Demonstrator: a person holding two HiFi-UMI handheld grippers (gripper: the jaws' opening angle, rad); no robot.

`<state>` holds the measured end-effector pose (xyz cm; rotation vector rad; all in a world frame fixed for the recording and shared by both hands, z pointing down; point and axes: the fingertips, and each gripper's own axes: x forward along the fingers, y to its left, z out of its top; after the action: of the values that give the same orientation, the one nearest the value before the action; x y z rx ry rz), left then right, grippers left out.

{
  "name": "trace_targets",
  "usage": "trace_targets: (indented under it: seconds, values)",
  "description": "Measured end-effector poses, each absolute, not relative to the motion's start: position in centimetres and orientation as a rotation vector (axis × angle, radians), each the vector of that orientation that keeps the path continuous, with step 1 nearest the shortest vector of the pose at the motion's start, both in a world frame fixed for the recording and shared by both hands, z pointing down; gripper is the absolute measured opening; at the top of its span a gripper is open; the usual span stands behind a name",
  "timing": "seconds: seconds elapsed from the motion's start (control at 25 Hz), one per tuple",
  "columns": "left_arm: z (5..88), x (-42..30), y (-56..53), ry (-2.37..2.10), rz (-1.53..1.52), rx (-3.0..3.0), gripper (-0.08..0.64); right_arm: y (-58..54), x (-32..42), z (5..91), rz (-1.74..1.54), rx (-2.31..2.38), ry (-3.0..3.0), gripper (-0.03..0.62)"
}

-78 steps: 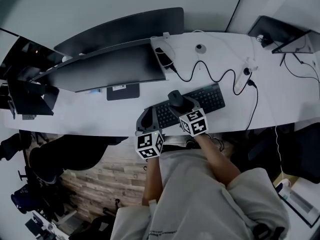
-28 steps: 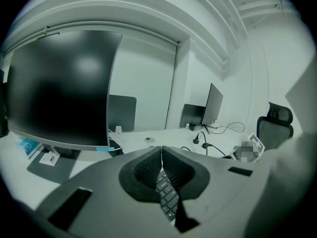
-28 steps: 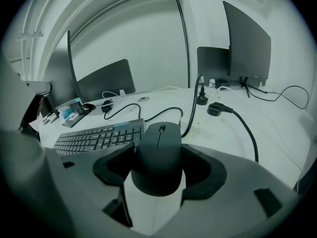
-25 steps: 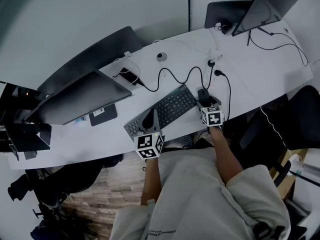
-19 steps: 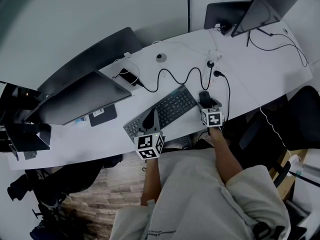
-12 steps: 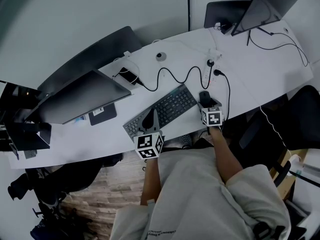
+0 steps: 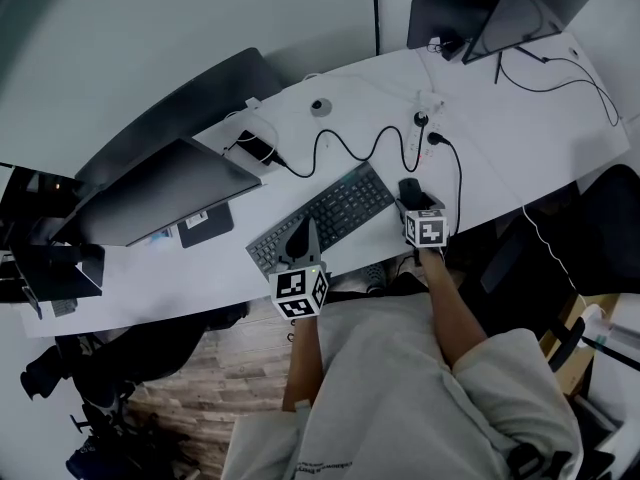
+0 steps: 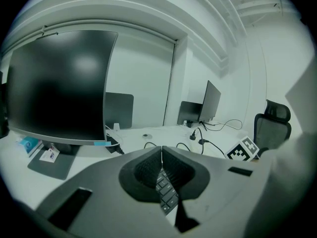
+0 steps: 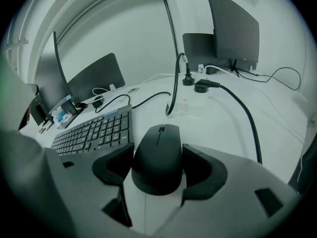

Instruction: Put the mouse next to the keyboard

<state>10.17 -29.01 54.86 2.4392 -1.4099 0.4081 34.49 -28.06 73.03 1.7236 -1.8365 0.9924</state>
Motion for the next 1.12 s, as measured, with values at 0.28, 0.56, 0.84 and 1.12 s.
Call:
trace_targets:
  seconds: [0.28,0.56,0.84,1.12]
  values:
    - [56.6,9.2,-27.6,-1.401,0.451,2.393,0.023,-27.1,34.3,72.1,0.974,1.732,-1.856,0.337]
    - [58.6,8.6,-25.6,-1.387,0.446,2.328,0.023,-25.8,34.0,70.0,0.877,1.717,-1.864,0.339]
    - [60.0,6.9,-24.1,-1.413,0.427,2.267,0.023,-24.3,30.7,67.3,0.755,1.655,-1.950,0.337]
    - [59.3,5.1,-20.8,-1.480,0.357,2.237,0.023,-22.0,26.7,65.8,0.701,1.565,-2.059,0.331]
